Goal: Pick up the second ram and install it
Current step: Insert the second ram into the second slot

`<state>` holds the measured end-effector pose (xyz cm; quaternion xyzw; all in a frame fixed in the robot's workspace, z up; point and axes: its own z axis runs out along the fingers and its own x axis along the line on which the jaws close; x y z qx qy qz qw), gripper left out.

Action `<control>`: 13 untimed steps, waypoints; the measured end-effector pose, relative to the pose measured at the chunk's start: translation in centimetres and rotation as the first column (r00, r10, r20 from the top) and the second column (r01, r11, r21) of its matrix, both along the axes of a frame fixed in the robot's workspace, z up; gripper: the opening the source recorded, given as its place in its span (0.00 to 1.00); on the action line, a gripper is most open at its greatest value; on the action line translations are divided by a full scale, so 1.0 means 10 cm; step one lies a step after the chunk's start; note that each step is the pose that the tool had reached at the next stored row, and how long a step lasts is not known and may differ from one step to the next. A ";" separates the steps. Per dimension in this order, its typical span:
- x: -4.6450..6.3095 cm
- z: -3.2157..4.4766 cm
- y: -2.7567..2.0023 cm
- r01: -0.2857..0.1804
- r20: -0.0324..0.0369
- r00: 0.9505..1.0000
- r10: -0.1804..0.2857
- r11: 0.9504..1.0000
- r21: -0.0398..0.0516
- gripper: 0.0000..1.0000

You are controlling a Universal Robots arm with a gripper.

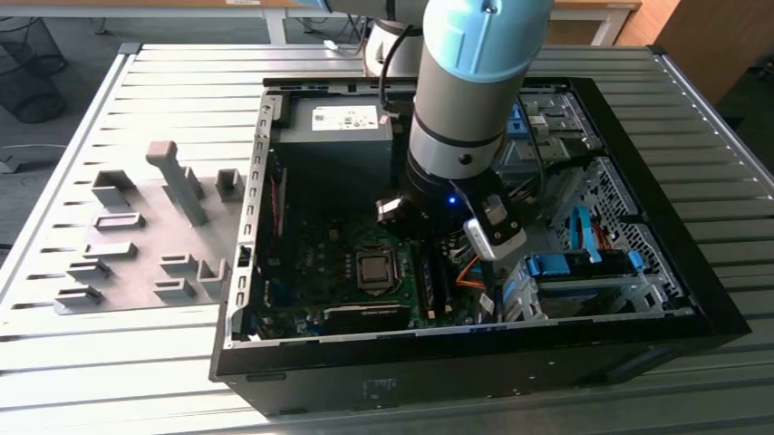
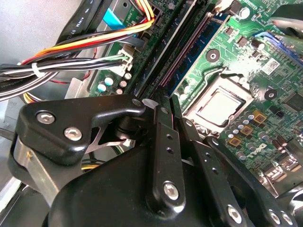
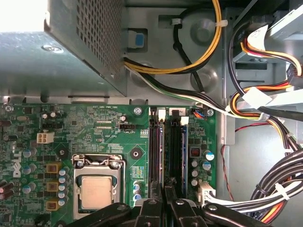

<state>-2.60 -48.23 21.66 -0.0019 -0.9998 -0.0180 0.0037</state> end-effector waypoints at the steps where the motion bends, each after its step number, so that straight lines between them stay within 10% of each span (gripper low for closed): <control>1: 0.00 -0.003 0.000 0.000 0.000 1.000 0.000 1.000 0.000 0.14; 13: 0.00 -0.023 0.000 0.001 0.000 1.000 -0.001 1.000 -0.001 0.14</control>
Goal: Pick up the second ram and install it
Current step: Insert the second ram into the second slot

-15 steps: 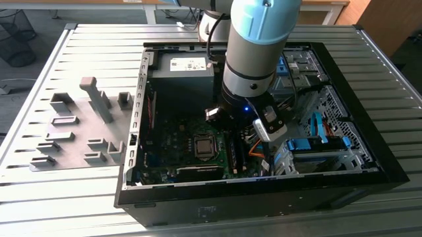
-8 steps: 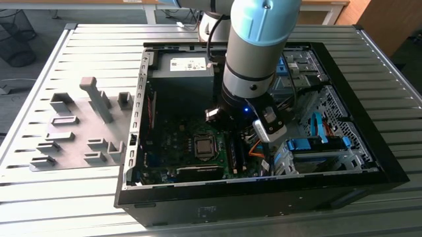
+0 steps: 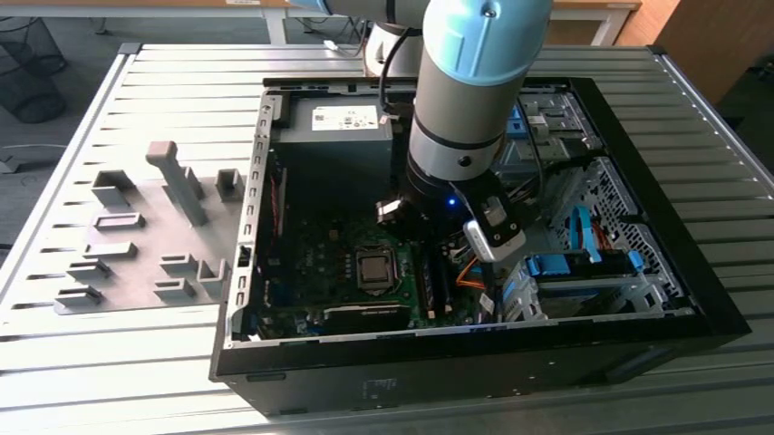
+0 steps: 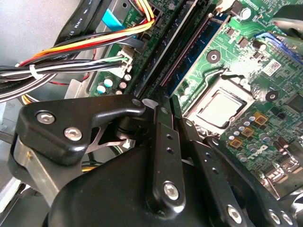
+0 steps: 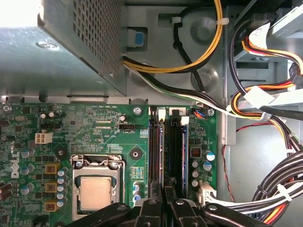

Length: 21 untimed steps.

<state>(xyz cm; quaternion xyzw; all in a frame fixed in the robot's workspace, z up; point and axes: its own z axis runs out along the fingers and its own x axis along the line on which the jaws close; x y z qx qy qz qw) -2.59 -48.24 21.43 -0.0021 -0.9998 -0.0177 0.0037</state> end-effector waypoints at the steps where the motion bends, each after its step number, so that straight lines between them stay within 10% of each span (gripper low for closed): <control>1: 0.00 0.000 0.000 0.000 0.000 1.000 0.000 1.000 0.000 0.14; 9: 0.00 0.015 0.000 0.000 0.000 1.000 0.000 1.000 0.000 0.21; 21: 0.00 0.248 0.000 0.000 0.000 1.000 0.000 1.000 0.000 0.13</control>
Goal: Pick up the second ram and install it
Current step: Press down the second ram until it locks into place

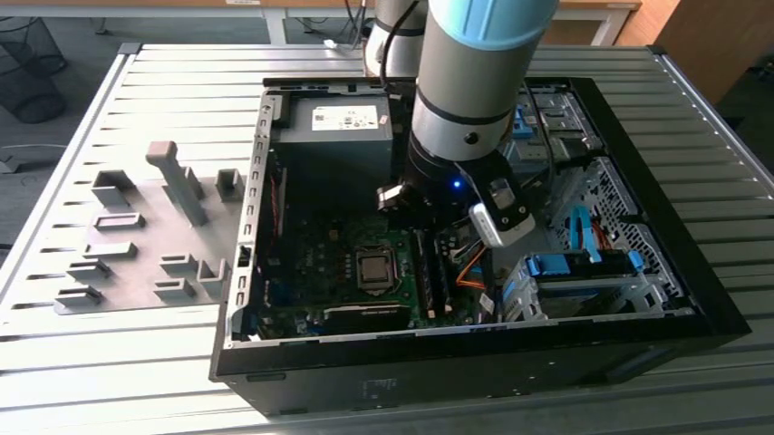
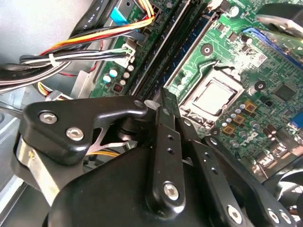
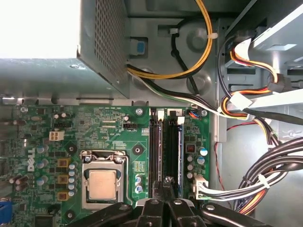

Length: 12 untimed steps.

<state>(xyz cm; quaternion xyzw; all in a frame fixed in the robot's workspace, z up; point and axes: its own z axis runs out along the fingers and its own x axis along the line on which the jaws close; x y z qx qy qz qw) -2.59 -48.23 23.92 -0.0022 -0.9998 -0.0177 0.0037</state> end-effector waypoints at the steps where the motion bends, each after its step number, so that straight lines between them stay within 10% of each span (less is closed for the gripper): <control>1: 0.00 0.002 0.000 0.000 0.000 1.000 0.000 1.000 0.000 0.11; 12: 0.02 -0.062 0.000 0.000 0.000 1.000 0.000 1.000 -0.002 0.11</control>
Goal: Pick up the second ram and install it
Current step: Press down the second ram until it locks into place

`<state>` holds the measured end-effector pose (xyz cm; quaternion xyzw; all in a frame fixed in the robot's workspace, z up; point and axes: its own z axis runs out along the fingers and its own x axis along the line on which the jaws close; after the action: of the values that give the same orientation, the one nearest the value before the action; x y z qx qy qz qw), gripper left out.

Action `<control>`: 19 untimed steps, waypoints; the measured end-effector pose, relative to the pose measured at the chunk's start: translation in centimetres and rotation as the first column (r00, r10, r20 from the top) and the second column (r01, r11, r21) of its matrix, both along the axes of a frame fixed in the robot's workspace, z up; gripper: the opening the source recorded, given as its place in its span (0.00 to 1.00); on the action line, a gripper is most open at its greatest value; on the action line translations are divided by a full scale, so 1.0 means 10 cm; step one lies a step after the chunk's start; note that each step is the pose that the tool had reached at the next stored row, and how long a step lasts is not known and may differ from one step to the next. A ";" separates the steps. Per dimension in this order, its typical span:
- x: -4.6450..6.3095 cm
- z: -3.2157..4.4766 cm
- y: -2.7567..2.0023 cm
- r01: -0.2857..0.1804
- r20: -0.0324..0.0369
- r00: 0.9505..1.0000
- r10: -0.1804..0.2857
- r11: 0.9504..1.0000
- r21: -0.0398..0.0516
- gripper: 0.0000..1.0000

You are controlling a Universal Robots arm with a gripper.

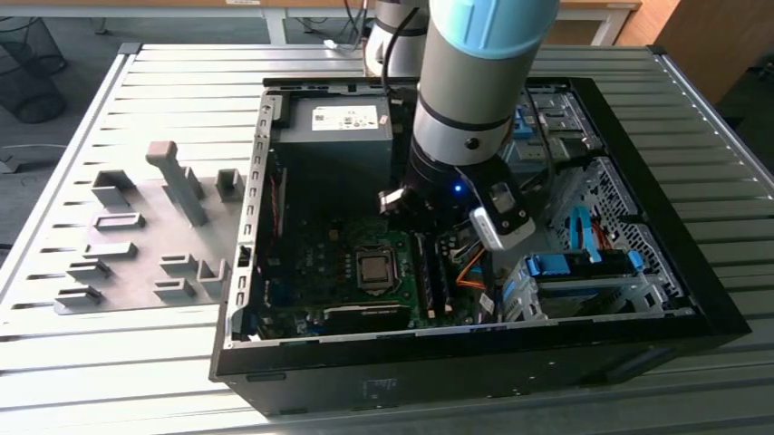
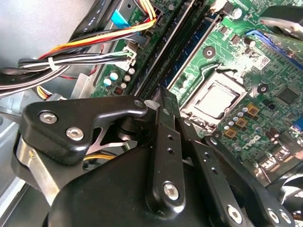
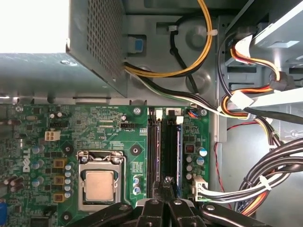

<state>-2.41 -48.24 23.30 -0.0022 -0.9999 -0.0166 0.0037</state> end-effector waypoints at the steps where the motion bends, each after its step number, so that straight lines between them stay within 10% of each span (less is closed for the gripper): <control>1: 0.00 -0.011 0.000 0.000 0.000 1.000 0.000 1.000 0.000 0.11; 19: 0.00 -0.167 -0.001 0.000 0.000 1.000 0.000 1.000 -0.001 0.11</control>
<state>-2.41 -48.25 21.63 -0.0022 -0.9999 -0.0162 0.0039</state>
